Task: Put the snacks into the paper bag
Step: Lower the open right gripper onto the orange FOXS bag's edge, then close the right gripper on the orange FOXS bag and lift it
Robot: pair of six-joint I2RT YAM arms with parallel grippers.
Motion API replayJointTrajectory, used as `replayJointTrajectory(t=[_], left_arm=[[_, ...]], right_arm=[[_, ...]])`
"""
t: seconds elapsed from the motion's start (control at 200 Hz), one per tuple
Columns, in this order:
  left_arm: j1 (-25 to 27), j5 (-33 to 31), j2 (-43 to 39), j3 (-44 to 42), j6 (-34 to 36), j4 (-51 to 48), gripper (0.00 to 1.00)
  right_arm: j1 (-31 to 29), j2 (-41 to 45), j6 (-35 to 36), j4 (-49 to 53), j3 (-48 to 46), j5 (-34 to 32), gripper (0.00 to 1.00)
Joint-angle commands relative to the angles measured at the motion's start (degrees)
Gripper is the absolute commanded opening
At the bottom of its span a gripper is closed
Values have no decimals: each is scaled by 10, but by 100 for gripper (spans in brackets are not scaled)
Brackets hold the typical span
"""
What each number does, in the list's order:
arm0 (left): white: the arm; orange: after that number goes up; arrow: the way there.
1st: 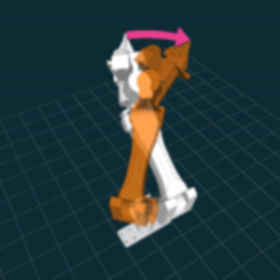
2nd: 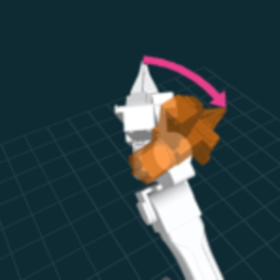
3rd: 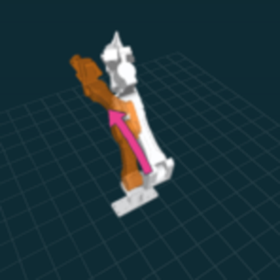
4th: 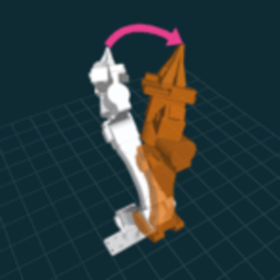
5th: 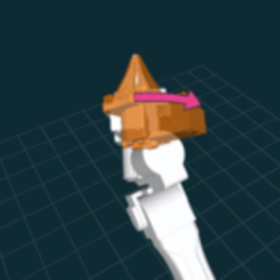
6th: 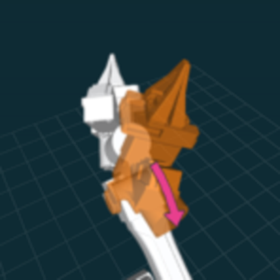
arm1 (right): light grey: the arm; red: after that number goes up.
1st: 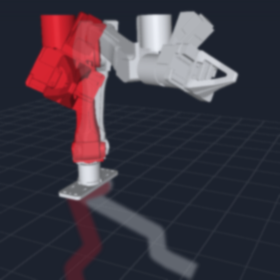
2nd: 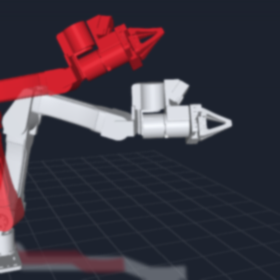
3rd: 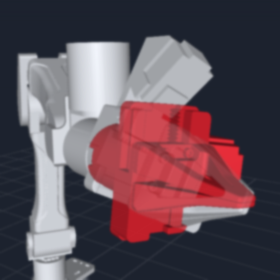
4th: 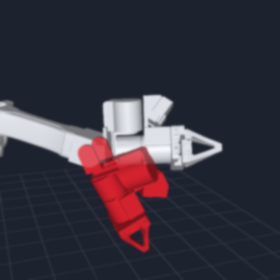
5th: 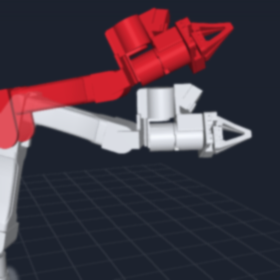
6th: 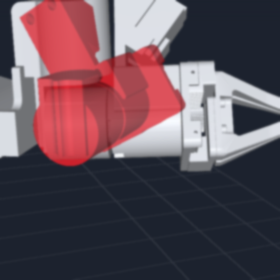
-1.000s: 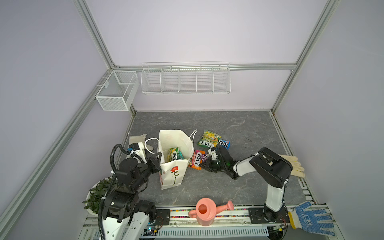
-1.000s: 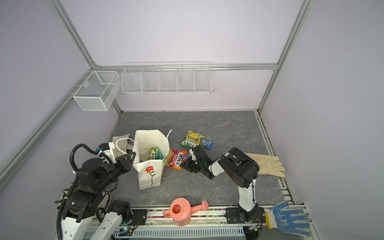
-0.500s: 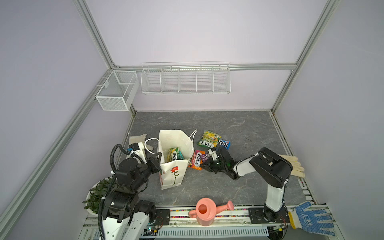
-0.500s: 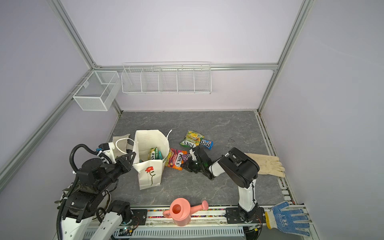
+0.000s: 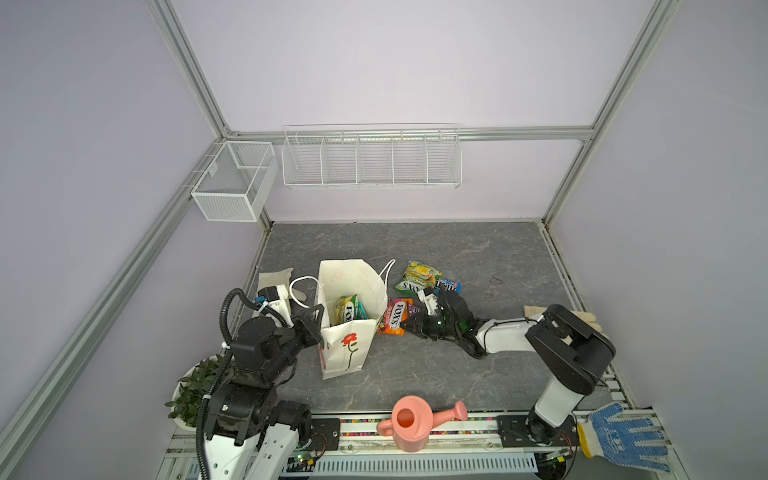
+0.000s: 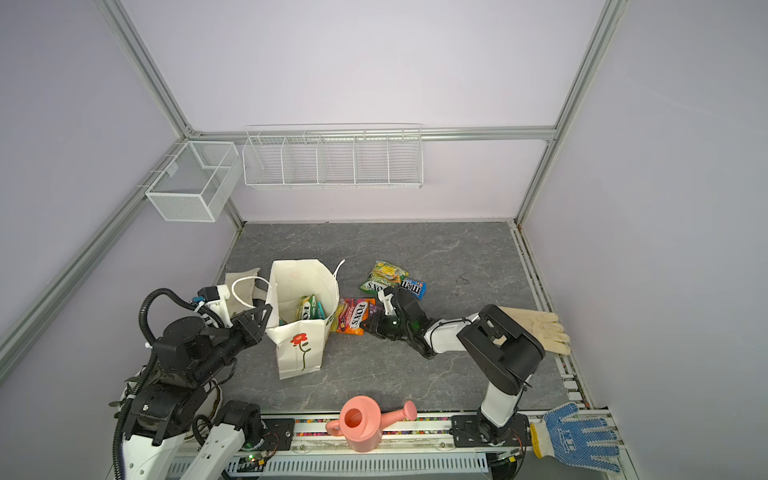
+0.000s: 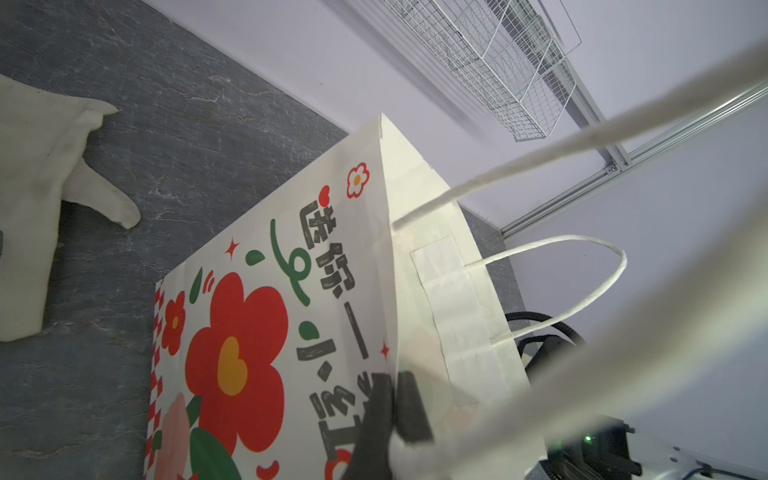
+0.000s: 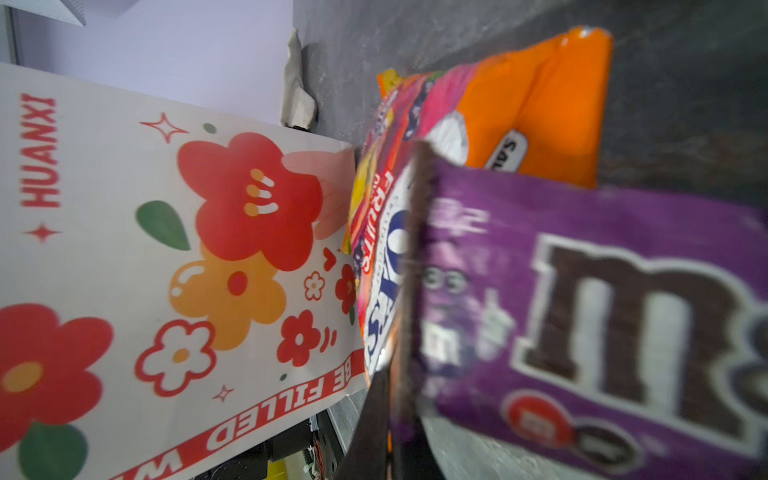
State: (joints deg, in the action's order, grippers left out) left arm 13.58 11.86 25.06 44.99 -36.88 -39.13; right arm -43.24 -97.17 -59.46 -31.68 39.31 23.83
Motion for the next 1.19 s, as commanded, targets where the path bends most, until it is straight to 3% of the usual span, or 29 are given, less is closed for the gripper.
replayJointTrajectory(t=[0.0,0.26,0.745,1.19], left_arm=[[2,8,-5,3,-1,30,0],[2,20,1,-1,-3,38,0],[4,86,65,33,11,45,0],[87,48,121,82,32,65,0]], right_arm=[[-3,58,67,114,36,-36,7],[-2,145,137,247,58,-93,7],[1,238,166,288,38,-122,7],[12,292,181,320,30,-137,7]])
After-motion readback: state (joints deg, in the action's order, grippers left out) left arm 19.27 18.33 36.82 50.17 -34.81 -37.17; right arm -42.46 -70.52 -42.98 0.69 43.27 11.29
